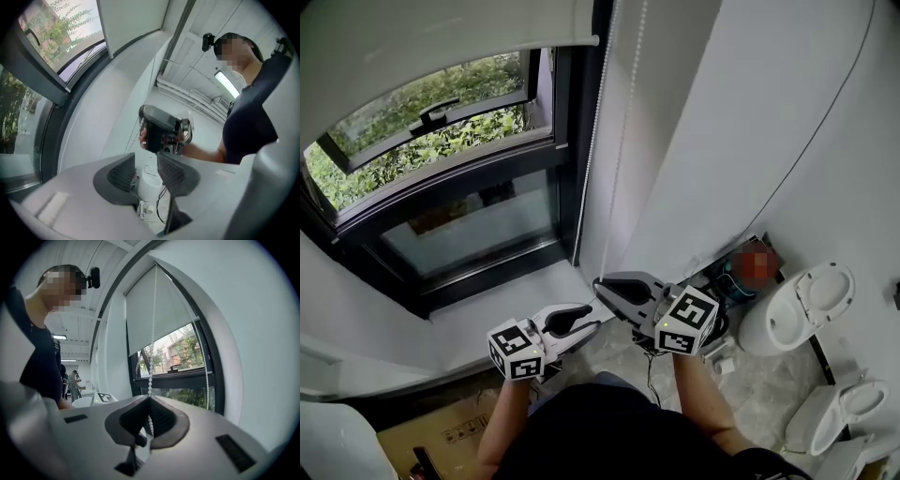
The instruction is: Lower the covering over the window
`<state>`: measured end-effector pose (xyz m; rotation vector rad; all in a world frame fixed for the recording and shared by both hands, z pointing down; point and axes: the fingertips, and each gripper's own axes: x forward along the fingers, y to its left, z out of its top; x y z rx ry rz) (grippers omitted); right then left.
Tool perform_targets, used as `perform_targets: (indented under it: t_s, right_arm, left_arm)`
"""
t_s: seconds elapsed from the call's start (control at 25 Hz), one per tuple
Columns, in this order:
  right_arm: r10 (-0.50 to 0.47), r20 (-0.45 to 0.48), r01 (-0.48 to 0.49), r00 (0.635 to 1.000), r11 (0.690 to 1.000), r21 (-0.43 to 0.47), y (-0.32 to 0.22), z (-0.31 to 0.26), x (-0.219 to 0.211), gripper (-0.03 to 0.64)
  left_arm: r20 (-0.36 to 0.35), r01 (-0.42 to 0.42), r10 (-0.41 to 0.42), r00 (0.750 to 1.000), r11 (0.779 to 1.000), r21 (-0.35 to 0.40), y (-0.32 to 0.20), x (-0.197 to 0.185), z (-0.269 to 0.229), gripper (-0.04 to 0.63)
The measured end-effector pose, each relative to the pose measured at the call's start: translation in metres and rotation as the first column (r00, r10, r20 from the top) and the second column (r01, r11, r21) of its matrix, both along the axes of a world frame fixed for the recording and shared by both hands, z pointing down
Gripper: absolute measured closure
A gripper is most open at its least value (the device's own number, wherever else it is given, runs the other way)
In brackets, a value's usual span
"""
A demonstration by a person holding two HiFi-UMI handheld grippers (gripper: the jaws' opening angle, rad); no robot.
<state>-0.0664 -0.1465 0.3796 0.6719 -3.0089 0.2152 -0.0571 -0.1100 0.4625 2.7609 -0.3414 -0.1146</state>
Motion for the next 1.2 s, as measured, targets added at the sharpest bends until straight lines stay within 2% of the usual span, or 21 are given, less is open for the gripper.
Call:
perform_targets:
  t_s: [0.16,0.36,0.76,1.0,1.2]
  right_arm:
    - [-0.031,-0.103,0.026,0.994,0.999,-0.048,0.007,0.036,-0.007,0.604]
    - [-0.068,-0.102,0.053,0.992,0.989,-0.141,0.016,0.07,-0.014,0.604]
    - [-0.116,-0.209,0.068,0.971,0.973,-0.221,0.03,0.121,-0.017,0.604]
    - [-0.165,-0.26,0.087,0.951,0.954,-0.285,0.045,0.154,-0.022,0.604]
    - [-0.176,-0.256,0.093,0.951,0.948,-0.303,0.048,0.162,-0.022,0.604]
  left_arm:
    - [-0.045,0.049,-0.047,0.998,0.998,0.034,-0.005,-0.013,-0.024,0.463]
    - [-0.045,0.073,-0.071,0.997,0.996,0.047,-0.007,-0.019,-0.032,0.463]
    - [-0.046,0.06,-0.057,0.997,0.996,0.059,-0.005,-0.014,-0.033,0.463]
    - [-0.041,0.071,-0.069,0.997,0.997,0.039,-0.006,-0.014,-0.031,0.463]
    - [-0.04,0.077,-0.076,0.996,0.996,0.034,-0.007,-0.014,-0.031,0.463]
